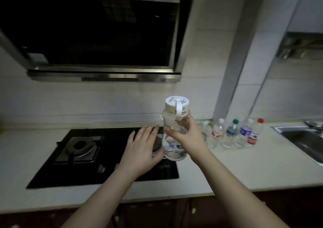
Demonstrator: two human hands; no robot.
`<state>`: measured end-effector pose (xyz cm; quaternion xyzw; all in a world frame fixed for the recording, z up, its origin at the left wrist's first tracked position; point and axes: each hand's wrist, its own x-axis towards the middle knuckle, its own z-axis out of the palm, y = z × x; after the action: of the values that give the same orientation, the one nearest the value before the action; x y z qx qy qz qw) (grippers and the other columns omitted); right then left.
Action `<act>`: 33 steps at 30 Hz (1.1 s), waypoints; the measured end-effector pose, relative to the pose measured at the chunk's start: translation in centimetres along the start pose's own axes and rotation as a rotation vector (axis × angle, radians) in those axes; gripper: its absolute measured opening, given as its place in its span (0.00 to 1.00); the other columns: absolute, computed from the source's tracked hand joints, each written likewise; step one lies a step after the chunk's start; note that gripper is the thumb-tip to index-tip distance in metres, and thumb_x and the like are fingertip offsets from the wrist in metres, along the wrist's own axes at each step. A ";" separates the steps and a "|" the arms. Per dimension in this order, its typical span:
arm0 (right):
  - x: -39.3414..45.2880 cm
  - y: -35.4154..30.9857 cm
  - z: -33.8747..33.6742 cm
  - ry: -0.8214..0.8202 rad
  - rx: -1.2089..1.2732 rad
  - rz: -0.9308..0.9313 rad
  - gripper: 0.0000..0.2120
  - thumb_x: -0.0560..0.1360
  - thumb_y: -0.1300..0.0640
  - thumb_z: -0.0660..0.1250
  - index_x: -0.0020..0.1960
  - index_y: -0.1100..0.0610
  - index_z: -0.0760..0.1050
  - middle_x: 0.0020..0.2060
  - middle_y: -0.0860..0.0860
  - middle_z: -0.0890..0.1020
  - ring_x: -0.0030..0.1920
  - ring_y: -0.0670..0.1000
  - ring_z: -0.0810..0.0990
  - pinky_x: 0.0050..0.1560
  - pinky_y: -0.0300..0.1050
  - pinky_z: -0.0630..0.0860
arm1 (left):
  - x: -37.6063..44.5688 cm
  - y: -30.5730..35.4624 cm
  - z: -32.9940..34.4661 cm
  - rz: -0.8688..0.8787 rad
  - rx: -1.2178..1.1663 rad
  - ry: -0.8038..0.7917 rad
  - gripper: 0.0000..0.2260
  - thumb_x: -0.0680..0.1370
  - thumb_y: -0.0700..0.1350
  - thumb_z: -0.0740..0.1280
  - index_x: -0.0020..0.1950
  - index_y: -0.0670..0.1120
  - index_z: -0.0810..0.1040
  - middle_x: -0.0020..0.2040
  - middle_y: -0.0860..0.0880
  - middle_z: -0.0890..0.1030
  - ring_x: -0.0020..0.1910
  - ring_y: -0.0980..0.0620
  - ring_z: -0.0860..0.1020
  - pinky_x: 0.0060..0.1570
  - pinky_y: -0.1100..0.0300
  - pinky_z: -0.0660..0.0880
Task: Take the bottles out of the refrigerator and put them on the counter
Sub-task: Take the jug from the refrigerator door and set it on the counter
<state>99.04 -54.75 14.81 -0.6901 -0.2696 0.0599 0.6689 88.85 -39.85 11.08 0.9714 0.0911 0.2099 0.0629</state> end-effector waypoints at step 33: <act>5.3 19.8 -35.5 0.435 -0.182 0.286 0.30 0.65 0.55 0.81 0.62 0.47 0.72 0.56 0.40 0.81 0.54 0.35 0.79 0.51 0.27 0.73 | 19.4 26.8 26.8 0.361 -0.062 -0.347 0.37 0.76 0.67 0.52 0.80 0.53 0.46 0.81 0.52 0.53 0.79 0.49 0.51 0.76 0.45 0.48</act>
<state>125.02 -83.16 0.83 -0.7750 -0.0238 -0.0204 0.6312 121.46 -64.29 -1.22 0.9911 -0.1025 0.0503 0.0687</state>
